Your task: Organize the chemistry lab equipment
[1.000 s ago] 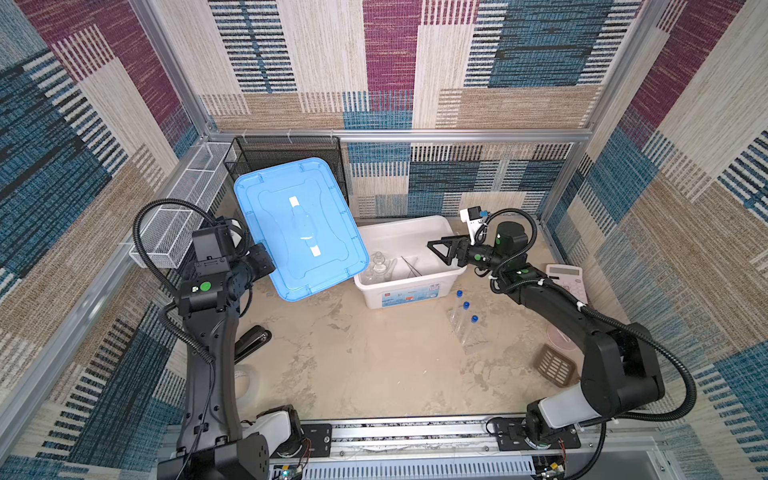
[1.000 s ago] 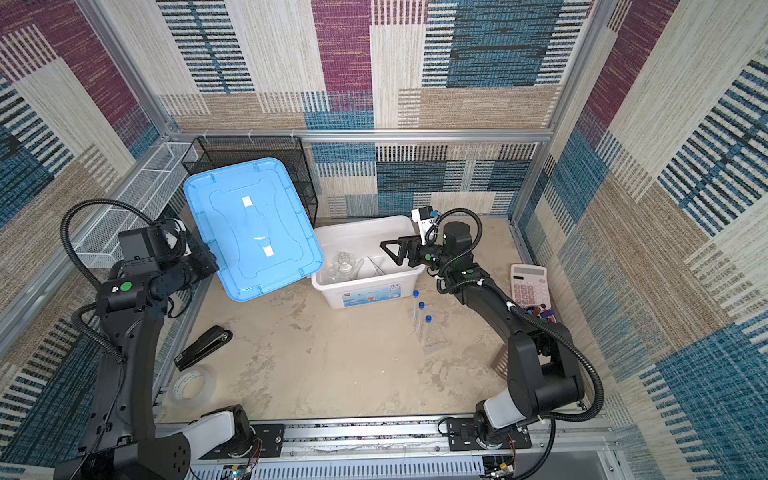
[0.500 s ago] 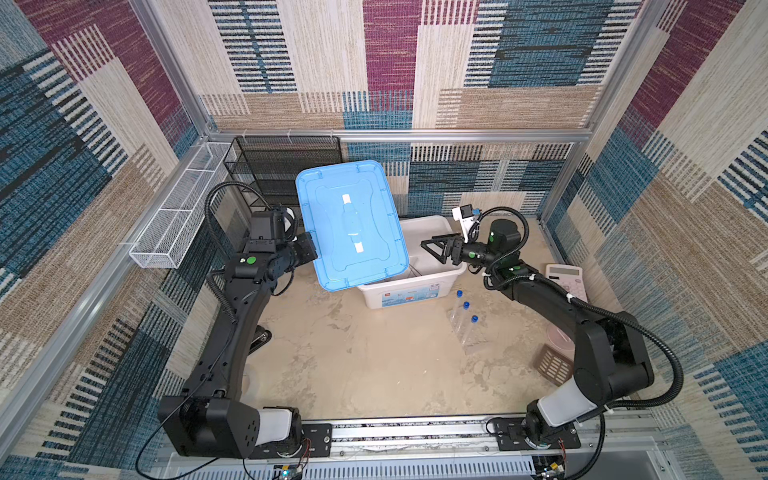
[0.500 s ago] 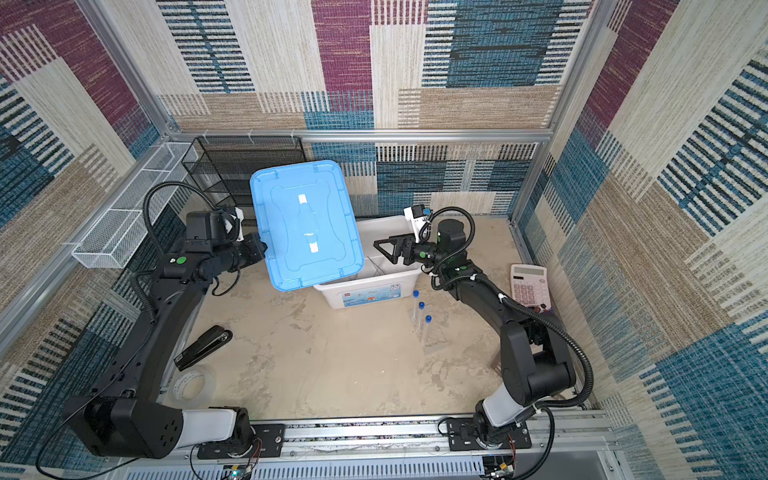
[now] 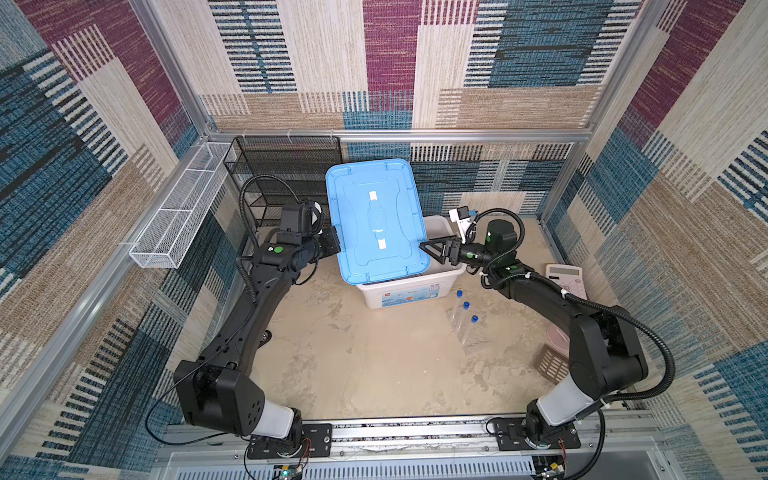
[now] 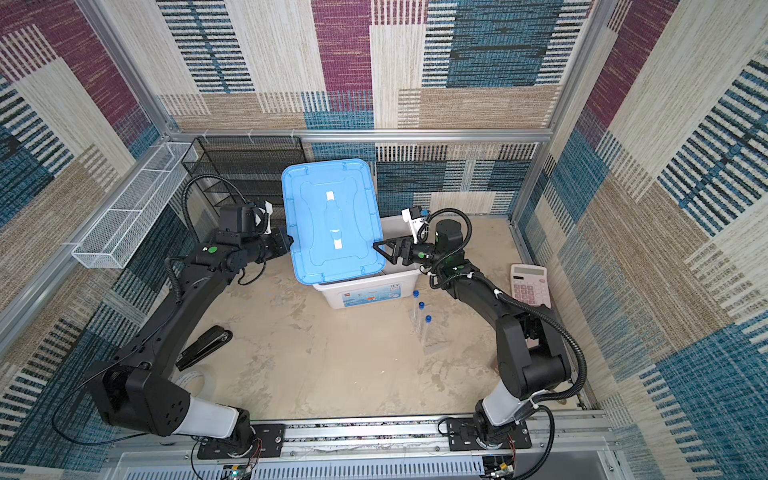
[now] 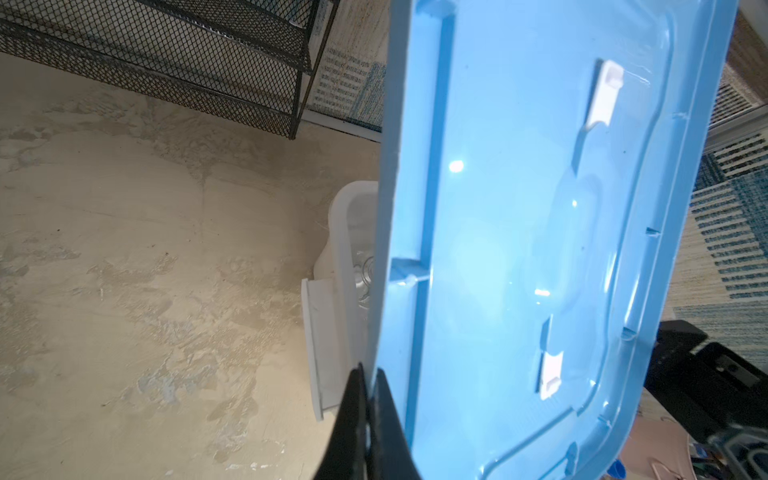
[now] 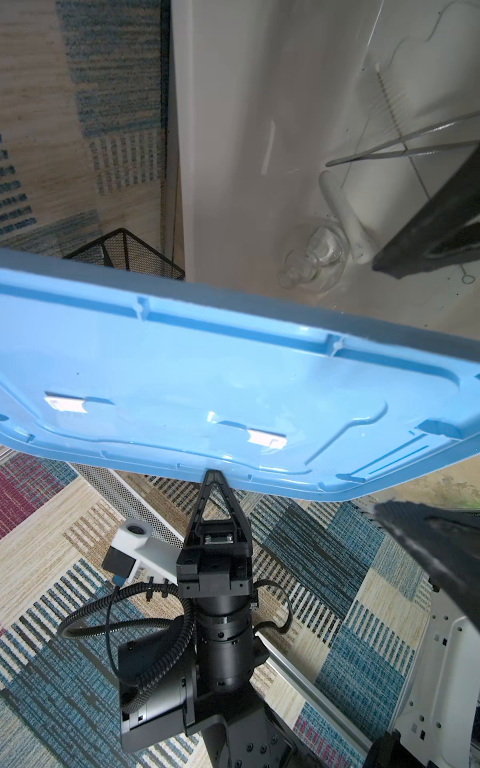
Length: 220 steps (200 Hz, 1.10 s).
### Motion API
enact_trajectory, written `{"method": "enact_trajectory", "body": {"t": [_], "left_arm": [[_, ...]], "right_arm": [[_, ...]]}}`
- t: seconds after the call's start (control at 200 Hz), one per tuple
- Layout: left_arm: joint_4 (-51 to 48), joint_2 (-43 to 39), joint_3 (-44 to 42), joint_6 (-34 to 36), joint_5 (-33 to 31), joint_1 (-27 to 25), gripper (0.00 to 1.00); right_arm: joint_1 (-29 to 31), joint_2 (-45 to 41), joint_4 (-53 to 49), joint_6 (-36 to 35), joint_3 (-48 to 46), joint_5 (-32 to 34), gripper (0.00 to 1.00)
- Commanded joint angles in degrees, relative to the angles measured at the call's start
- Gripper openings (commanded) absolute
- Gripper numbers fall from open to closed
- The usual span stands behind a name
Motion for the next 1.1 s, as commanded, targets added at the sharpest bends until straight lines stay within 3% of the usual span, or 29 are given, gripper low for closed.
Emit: {"method": "enact_trajectory", "body": {"t": [0.0, 0.641, 1.097], "left_arm": [[4.47, 0.49, 0.54, -1.47, 1.14, -0.59, 0.0], [9.37, 3.73, 0.57, -2.11, 3.08, -2.86, 0.0], [9.26, 5.35, 0.77, -2.08, 3.19, -3.08, 0.02]], "right_arm": [[0.21, 0.23, 2.33, 1.63, 0.7, -1.45, 0.84], [0.32, -0.31, 1.16, 3.33, 1.32, -2.69, 0.5], [0.28, -1.02, -5.48, 0.96, 3.84, 0.72, 0.24]]}}
